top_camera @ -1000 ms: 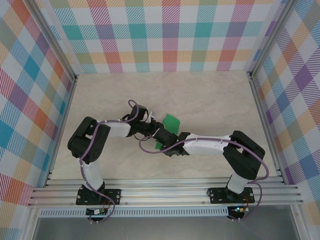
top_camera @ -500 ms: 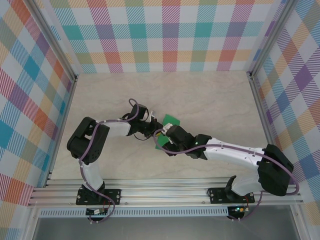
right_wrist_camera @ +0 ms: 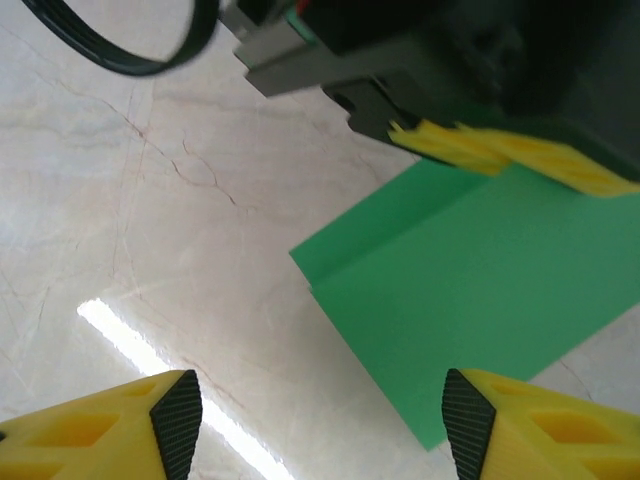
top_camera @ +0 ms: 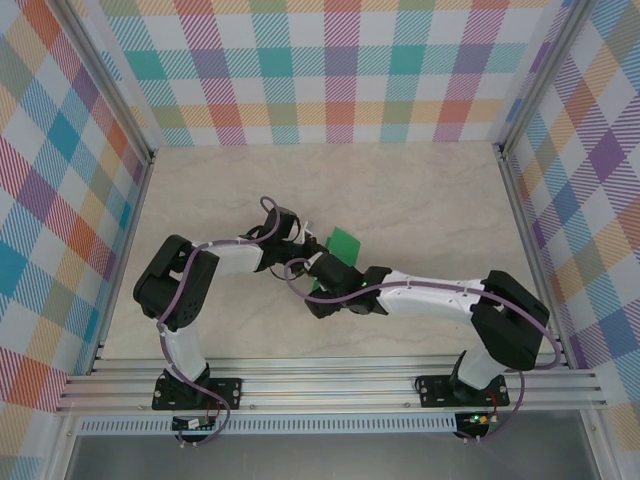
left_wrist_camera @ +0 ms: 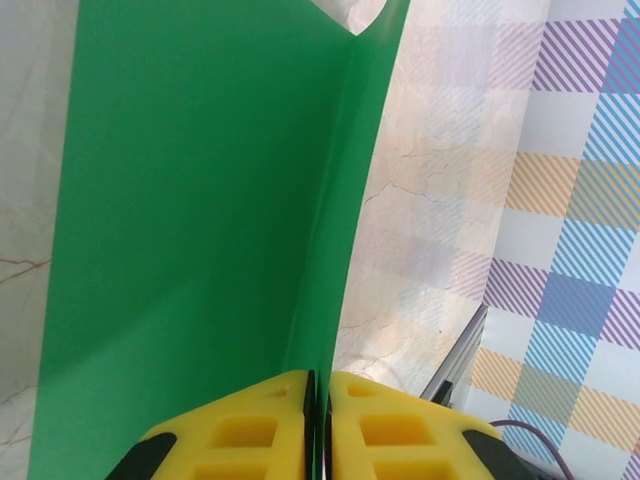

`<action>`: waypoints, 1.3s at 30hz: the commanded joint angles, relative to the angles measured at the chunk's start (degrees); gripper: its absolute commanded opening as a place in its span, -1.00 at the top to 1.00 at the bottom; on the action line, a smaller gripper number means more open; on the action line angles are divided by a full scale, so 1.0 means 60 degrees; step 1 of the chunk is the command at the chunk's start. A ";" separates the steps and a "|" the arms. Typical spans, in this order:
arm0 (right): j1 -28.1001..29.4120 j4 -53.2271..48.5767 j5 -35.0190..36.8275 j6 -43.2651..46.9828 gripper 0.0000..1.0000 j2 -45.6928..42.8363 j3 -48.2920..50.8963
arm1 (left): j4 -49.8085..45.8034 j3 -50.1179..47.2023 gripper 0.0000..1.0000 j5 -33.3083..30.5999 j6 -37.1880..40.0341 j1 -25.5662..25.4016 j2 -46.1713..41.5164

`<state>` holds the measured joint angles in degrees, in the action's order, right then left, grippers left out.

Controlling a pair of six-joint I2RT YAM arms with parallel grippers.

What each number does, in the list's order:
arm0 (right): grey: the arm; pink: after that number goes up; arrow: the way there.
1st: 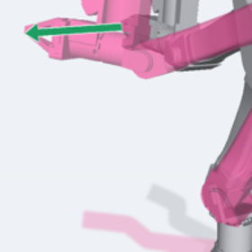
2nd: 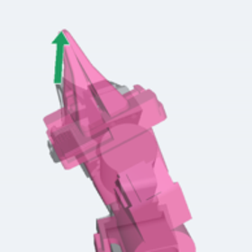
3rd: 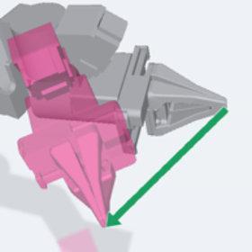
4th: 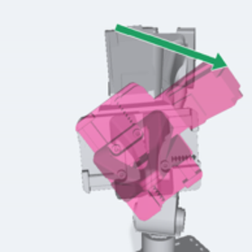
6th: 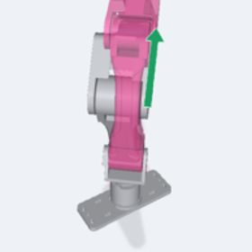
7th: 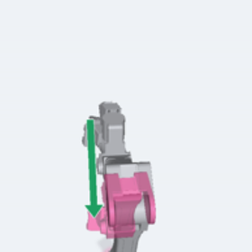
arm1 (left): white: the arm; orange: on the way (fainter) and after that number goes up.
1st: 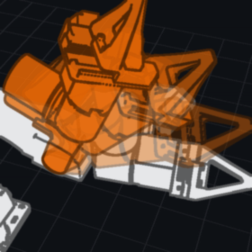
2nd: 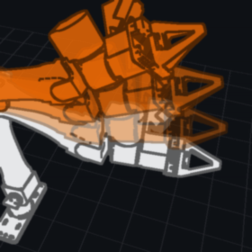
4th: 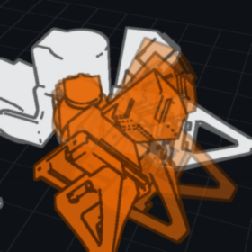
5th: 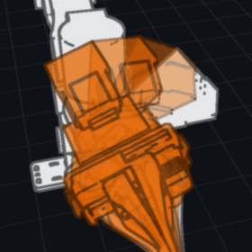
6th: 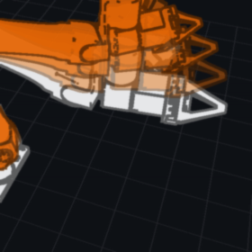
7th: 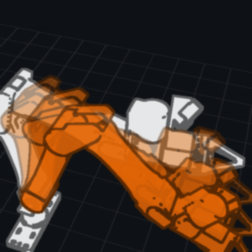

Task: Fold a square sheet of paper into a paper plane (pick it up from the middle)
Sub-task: Fold the triangle a second time at the center of the table.

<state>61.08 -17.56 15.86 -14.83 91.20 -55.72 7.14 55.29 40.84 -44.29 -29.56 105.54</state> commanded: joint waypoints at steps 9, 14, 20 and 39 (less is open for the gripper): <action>0.0440 -0.0508 0.2557 -0.0589 -0.20 0.1060 -0.0933 | -0.0353 0.0272 0.72 -0.0023 -0.0118 -0.0126 -0.0261; 0.0462 -0.0504 0.2777 -0.0592 -0.04 0.0991 -0.0911 | -0.0427 0.0336 0.72 -0.0002 -0.0092 -0.0125 -0.0173; 0.0457 -0.0527 0.2847 -0.0517 0.12 0.0761 -0.0809 | -0.0455 0.0334 0.71 -0.0052 -0.0075 -0.0141 -0.0175; 0.0570 -0.0722 0.2616 -0.0368 -0.04 0.0786 -0.1218 | -0.0662 0.0424 0.70 -0.0156 -0.0016 -0.0156 -0.0161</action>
<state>63.59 -21.17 31.48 -17.26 95.83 -60.60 4.45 56.21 39.81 -44.31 -29.71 105.54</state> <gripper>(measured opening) 0.517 0.148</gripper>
